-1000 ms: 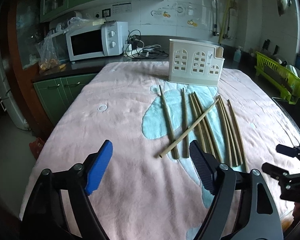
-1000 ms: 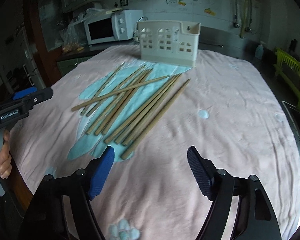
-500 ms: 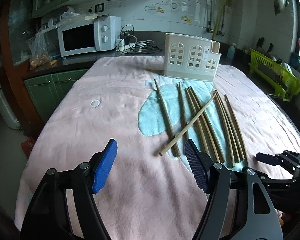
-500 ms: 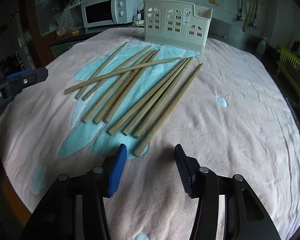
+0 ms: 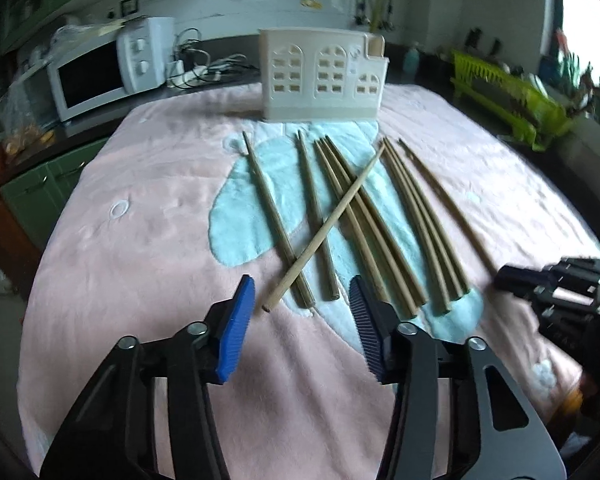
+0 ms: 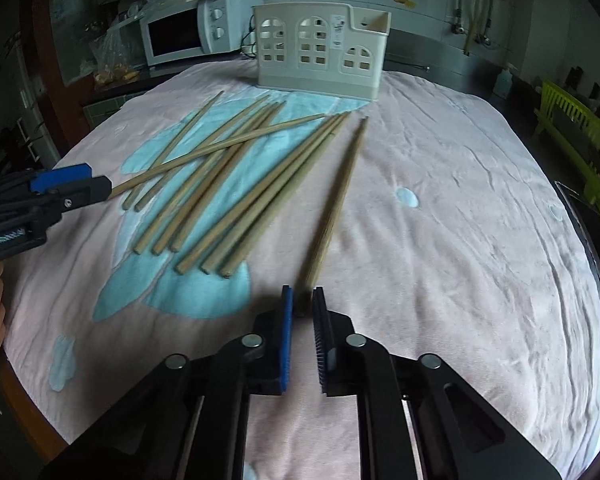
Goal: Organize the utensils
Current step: 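Lower the left gripper onto a wooden chopstick and close while the right gripper grasps another chopstick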
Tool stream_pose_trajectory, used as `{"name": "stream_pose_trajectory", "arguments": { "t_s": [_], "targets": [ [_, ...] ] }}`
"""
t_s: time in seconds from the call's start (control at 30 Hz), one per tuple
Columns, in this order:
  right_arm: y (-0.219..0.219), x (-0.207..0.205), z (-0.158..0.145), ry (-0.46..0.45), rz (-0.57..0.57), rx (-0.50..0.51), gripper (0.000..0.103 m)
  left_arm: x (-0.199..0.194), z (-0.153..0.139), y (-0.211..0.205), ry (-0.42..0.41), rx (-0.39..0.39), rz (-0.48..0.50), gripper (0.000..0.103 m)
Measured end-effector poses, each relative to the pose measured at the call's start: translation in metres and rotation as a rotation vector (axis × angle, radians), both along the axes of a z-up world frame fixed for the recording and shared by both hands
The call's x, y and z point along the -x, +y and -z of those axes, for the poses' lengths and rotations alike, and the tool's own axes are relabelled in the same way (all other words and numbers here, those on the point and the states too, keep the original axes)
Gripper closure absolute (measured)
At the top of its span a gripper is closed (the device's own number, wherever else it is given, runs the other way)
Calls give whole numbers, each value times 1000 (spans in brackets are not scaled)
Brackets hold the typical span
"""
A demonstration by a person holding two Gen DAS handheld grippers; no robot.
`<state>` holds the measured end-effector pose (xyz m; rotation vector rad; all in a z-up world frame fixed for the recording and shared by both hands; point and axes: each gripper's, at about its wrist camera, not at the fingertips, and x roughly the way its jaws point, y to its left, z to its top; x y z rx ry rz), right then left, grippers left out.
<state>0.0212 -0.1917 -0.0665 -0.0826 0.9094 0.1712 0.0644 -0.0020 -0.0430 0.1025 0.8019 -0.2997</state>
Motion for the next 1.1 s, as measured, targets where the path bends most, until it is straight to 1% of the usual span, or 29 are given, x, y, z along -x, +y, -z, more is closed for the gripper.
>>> {"name": "stream_pose_trajectory", "arguments": {
  "t_s": [0.03,0.1,0.23,0.37,0.47,0.6,0.67,0.87,1.03,1.07,1.1],
  "targets": [
    [-2,0,0,0,5,0,94,-3,1,-2,3,-11,9,56],
    [-7,-1,0,1,13,-10,94,-10,4,-3,20,-28,29,62],
    [-12,-3,0,6,20,-29,95,-21,8,-2,47,-34,60,74],
    [-12,-5,0,8,17,-39,94,-27,11,-4,47,-47,89,80],
    [-13,-6,0,9,16,-43,94,-28,11,-5,39,-44,110,82],
    [-13,-8,1,8,17,-47,94,-30,14,-10,37,-53,127,83],
    [-13,-8,1,8,16,-47,94,-30,16,-12,32,-67,126,83],
    [-14,-9,2,8,17,-50,94,-34,21,-7,53,-55,123,83],
    [-12,-10,1,7,14,-48,94,-34,23,-8,51,-58,124,83],
    [-12,-11,2,7,14,-48,94,-34,23,-9,51,-59,125,90],
    [-12,-10,1,7,16,-50,94,-34,23,-10,54,-54,129,90]
  ]
}}
